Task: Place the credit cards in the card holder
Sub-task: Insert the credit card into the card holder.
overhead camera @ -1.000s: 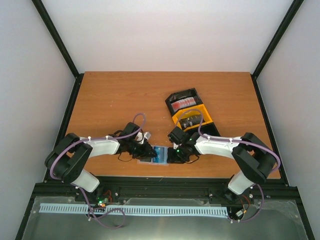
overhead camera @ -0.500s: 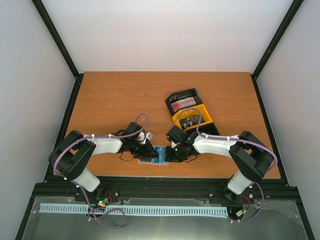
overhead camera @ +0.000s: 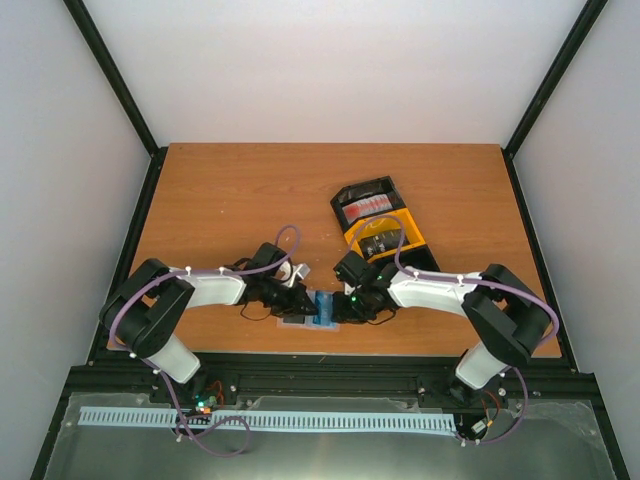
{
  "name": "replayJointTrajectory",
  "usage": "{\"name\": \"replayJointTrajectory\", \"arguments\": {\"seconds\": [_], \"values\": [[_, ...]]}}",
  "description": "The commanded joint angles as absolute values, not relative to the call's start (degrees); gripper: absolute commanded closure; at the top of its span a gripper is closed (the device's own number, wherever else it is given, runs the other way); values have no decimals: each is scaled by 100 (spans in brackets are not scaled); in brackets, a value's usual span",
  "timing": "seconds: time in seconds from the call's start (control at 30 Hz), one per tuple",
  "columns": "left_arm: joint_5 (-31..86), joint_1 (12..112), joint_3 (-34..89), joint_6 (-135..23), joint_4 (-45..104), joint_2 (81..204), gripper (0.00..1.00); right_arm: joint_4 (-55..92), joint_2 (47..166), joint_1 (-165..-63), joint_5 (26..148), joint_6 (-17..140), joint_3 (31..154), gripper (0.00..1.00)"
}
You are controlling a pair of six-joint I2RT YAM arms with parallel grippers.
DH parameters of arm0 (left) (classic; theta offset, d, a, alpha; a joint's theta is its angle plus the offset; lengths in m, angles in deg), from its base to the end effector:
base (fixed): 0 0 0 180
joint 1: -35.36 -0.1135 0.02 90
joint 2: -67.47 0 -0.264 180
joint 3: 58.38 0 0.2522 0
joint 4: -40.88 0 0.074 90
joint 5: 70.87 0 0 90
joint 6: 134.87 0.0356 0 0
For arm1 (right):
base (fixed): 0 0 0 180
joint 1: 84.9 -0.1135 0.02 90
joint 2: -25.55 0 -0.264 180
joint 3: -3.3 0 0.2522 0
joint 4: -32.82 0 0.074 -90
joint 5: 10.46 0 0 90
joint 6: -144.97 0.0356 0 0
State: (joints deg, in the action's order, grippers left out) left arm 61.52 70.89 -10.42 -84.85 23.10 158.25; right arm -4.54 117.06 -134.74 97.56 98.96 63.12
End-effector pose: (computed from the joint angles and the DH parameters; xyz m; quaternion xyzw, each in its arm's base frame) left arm 0.1959 -0.1694 0.1187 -0.0567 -0.9047 0.4214 0.0271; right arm 0.1722 0.2212 0.1442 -0.0780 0.9685 0.2363 0.0102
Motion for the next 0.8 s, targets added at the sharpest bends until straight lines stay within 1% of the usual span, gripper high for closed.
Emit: {"name": "replayJointTrajectory", "arguments": {"seconds": [0.0, 0.27, 0.77], "values": [[6238, 7157, -972, -8257, 2446, 15824, 99, -432, 11305, -13447, 9489, 9977, 6244, 74], [6528, 7141, -1148, -8213, 2825, 15749, 99, -50, 10787, -13380, 9818, 10058, 6044, 71], [7301, 6788, -1582, -8369, 3581, 15747, 99, 896, 10920, -13077, 10548, 10283, 5530, 67]]}}
